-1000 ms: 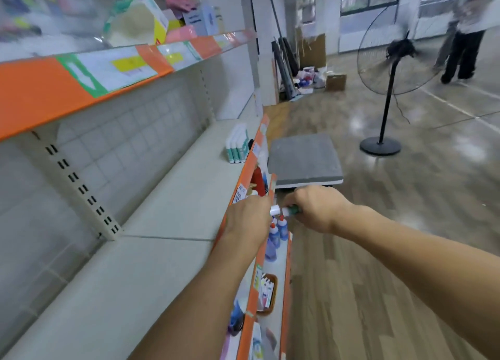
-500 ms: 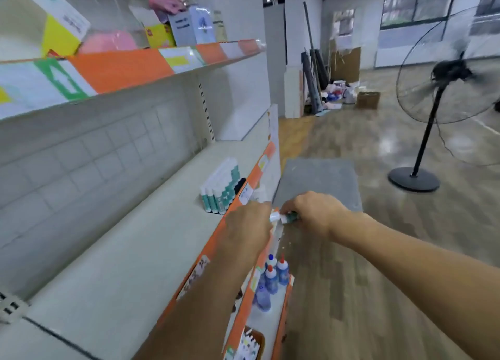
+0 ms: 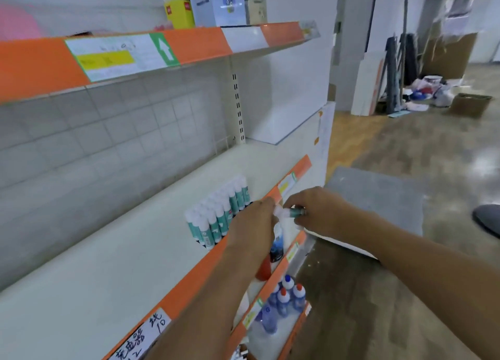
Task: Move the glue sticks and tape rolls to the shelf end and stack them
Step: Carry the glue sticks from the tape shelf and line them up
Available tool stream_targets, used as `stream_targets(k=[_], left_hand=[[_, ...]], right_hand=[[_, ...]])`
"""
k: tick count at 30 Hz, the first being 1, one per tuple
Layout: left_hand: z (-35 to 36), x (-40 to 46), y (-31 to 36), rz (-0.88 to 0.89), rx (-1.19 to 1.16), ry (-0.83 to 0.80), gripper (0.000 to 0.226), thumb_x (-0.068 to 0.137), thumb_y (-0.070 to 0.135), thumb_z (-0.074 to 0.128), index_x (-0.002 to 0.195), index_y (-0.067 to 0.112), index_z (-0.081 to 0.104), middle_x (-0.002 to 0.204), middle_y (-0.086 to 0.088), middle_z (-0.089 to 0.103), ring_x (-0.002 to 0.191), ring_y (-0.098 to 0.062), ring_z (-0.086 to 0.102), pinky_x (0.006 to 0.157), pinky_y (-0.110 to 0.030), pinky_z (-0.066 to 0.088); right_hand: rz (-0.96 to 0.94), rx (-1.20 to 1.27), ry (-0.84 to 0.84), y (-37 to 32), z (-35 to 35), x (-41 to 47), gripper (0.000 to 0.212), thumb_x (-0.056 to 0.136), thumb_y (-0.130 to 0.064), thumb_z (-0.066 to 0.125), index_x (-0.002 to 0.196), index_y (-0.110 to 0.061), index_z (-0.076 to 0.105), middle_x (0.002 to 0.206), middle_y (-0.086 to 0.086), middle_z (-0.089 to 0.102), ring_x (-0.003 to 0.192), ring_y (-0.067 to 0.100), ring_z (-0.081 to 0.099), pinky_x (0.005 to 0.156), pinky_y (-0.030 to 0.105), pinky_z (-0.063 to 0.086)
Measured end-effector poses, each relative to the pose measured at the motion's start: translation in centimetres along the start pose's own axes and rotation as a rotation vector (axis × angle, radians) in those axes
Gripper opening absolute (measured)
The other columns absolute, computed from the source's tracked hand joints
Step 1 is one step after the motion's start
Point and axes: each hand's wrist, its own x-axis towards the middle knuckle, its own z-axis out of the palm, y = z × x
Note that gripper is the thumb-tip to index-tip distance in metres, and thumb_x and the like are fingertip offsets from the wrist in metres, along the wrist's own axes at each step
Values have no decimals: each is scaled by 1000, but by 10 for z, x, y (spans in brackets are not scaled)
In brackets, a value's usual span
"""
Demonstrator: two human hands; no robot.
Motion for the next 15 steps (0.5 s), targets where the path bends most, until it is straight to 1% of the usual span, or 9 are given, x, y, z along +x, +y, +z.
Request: stream_targets(k=[1,3,5,6,8,10,12,14,15], left_hand=[[3,5,-2,-6,-17,9,22,95,18,52,115,22,45,95,-6,60,86,-30,62,73,-43,51],[6,15,-4,0,-10,6,46,89,12,57,124,30,34,94,-5,57,82,-29,61,69,-43,51],[7,26,-6,-17,-30,8,66,83,4,58,130,38,26,95,-5,55,81,-28,59,71,-44,52],[7,31,-6,-24,-47,14,70,82,3,57,132,39,25,95,-5,54,81,-28,59,72,-45,52],[9,37,-5,-21,-42,32,69,83,3,57,134,39,27,94,-5,53,81,-29,60,72,-46,53],[12,44,-8,-29,-36,83,62,88,9,57,134,38,28,95,-4,56,82,-28,61,70,-45,53],[16,49,-12,-65,-28,165,53,92,16,57,132,38,29,94,-2,59,81,-26,62,66,-42,53],[18,52,-13,-86,8,221,44,95,21,54,129,37,32,91,-1,62,78,-26,62,62,-40,51],[19,53,-13,-98,6,238,39,95,22,52,127,36,33,90,-1,62,77,-27,61,61,-41,51]], right_hand=[[-1,45,9,3,-1,8,34,82,-19,64,112,-33,69,110,-3,68,102,22,63,86,40,54],[-11,113,33,9,-4,22,35,87,-19,65,119,-31,68,116,-1,67,104,22,62,90,37,52],[-59,155,33,15,-5,35,39,91,-17,64,128,-26,65,120,0,66,105,22,62,91,32,50],[-88,176,31,18,-5,42,39,91,-15,64,129,-23,65,119,1,67,104,22,63,89,31,50],[-148,202,29,23,-5,56,32,91,-12,64,123,-16,68,112,5,70,98,23,65,85,32,50],[-194,235,15,28,-1,73,22,91,-11,63,112,-12,70,98,7,71,90,24,66,79,35,49],[-224,251,-24,31,3,89,15,93,-15,61,106,-16,68,91,3,69,85,22,65,75,35,49],[-277,263,-59,32,8,102,14,95,-23,59,108,-26,65,92,-2,68,84,19,65,75,34,52],[-302,281,-81,33,11,109,14,96,-27,58,109,-30,62,93,-3,68,82,19,66,75,37,55]])
